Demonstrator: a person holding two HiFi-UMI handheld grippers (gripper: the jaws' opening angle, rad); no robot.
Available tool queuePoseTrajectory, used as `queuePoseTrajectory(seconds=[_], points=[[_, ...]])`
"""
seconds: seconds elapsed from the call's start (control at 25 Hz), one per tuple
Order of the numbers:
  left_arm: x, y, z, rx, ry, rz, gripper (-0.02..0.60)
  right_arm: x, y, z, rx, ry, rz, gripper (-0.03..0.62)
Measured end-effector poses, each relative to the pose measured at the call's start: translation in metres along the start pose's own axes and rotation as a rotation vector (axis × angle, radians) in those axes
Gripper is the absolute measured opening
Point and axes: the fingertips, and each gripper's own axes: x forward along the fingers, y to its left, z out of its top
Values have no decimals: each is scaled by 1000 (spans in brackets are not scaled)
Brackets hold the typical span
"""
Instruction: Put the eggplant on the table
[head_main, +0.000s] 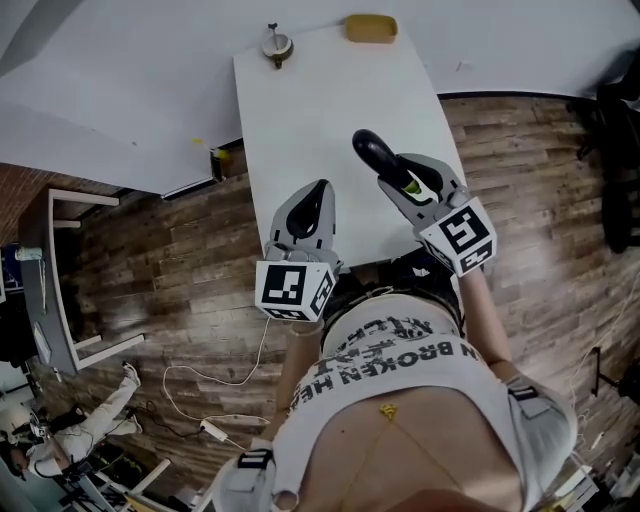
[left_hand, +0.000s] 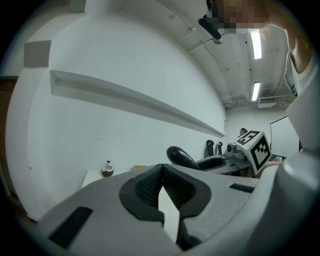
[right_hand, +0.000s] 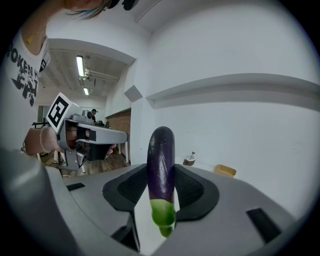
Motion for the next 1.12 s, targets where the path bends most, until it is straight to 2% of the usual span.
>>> queuePoseTrajectory(seconds=[0.56, 1.12], points=[[-14, 14, -11, -21, 23, 40, 6, 36, 12, -43, 5, 119, 81, 167], [-26, 32, -29, -57, 57, 88, 6, 71, 27, -109, -23, 294, 160, 167]])
